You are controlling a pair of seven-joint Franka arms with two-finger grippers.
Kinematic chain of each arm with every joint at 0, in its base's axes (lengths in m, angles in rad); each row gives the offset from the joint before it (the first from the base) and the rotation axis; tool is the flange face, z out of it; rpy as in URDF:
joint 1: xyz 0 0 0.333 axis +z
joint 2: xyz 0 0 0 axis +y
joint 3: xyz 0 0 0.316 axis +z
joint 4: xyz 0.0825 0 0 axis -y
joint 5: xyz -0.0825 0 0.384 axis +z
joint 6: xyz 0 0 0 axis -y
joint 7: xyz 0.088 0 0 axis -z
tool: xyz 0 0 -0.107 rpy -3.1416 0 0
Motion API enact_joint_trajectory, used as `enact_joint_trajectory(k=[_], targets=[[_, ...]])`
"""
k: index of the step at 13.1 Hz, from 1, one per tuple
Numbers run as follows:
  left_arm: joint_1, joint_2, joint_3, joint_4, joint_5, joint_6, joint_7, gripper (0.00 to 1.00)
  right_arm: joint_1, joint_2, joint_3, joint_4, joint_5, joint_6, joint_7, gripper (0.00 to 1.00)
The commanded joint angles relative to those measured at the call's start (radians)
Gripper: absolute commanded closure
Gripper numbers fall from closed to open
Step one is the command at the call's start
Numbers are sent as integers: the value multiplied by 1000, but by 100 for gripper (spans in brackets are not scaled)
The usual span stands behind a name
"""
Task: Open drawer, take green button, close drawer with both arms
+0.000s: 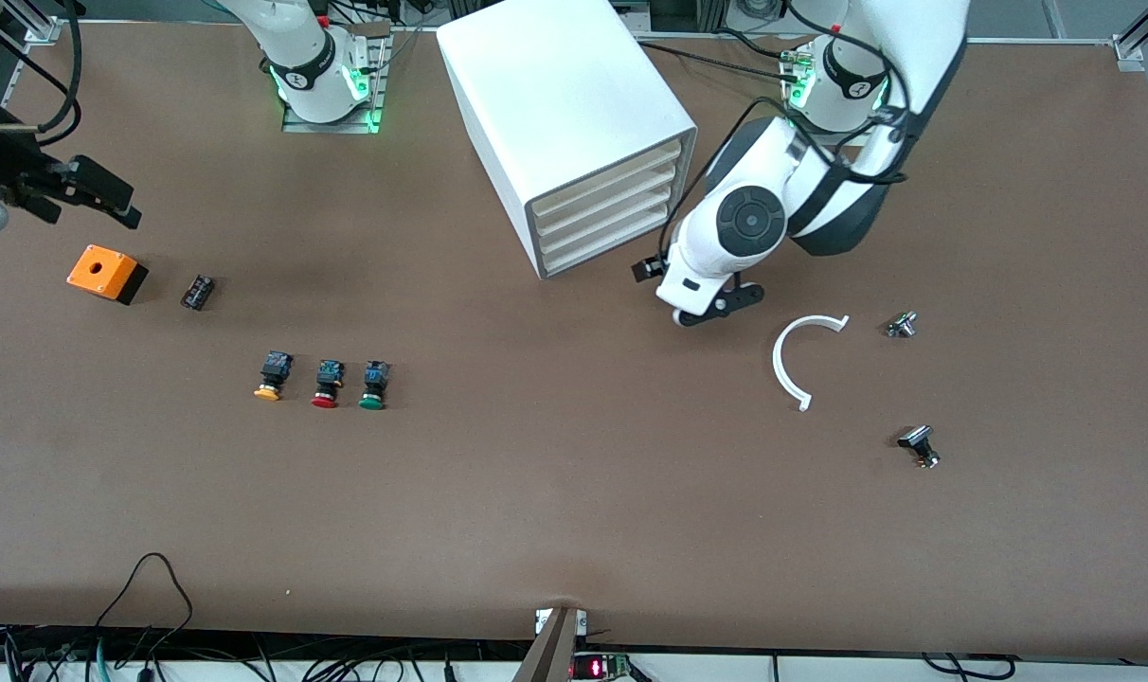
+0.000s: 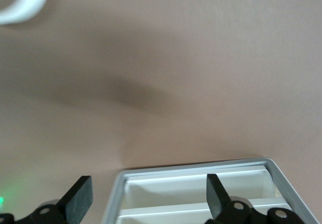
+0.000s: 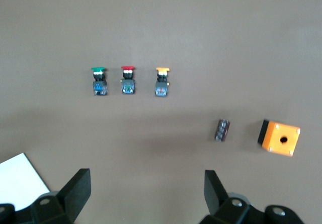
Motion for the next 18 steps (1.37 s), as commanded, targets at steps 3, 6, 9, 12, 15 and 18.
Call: enact_joint_trajectory(k=[3,6,9,12,15,18], targets=[[89,-15,2,151,59,-187,246,1,-22,-42,39,-31,-33,-27,35,0],[190,-98,-1,163,146,-221,446,1,-23,-37,39,-24,-25,-27,32,0],[276,-160,2,224,149,-294,586,1,-20,-39,41,-22,-28,-35,33,0],[272,-282,148,209,132,-294,839,1,-20,-43,41,-22,-28,-35,16,0],[188,-468,310,11,132,-291,876,1,-20,-42,38,-21,-28,-24,-48,0],[191,-477,338,-32,132,-146,903,0,-20,-37,44,-10,-28,-12,-51,0]])
